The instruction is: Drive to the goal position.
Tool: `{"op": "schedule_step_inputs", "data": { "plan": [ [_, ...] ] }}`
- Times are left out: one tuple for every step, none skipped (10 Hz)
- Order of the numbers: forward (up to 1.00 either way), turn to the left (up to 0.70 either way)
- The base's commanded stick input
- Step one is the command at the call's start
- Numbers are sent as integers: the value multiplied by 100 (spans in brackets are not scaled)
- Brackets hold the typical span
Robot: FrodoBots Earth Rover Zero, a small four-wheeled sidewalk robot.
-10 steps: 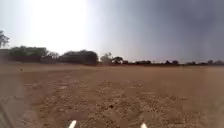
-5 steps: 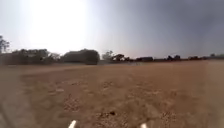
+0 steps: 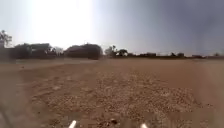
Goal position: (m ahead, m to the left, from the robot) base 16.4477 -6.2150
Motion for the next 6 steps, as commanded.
{"op": "schedule_step_inputs", "data": {
  "plan": [
    [50, 0],
    [50, 0],
    [50, 0],
    [50, 0],
    [50, 0],
    [50, 0]
  ]
}}
